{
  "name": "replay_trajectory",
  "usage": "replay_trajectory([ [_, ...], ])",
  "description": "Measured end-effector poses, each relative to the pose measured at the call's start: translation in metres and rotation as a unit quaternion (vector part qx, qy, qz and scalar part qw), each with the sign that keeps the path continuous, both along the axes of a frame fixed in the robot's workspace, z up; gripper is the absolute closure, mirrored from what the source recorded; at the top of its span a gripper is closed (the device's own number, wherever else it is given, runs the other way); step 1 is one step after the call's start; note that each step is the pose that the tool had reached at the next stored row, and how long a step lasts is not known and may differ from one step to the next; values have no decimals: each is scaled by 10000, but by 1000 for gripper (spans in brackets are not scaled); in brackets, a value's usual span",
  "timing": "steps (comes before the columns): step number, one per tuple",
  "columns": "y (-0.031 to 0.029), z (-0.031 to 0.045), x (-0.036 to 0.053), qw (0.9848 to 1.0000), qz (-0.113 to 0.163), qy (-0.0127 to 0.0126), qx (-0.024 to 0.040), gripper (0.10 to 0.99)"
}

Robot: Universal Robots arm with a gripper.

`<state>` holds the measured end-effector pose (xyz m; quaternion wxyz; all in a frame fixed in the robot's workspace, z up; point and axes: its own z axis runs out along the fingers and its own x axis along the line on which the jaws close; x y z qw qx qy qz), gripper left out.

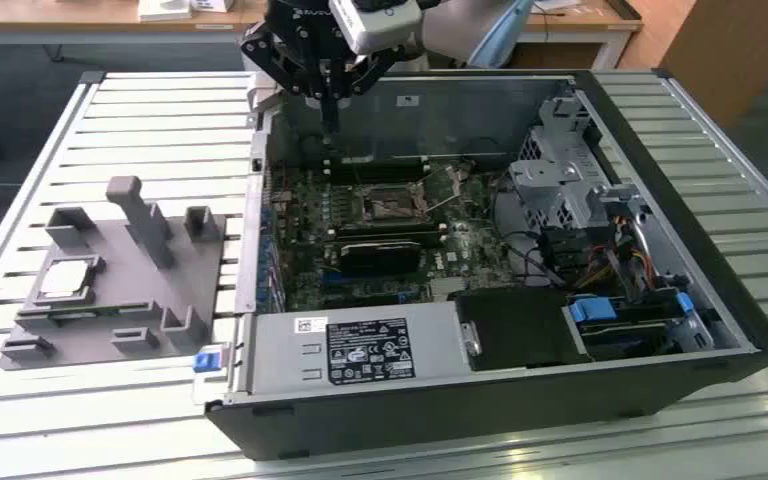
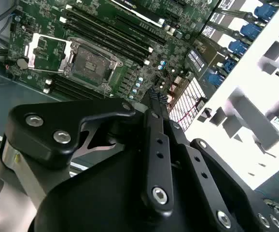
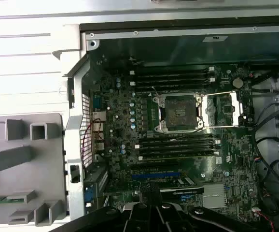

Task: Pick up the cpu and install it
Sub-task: 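Reach for the cpu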

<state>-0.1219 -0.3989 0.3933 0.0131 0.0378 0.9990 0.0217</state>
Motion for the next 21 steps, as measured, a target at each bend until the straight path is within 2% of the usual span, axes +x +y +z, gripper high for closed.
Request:
replay_trajectory([
  [7,0,0,-2,10000,-1,0,0,980],
  [21,0,0,-95,10000,0,0,0,980],
])
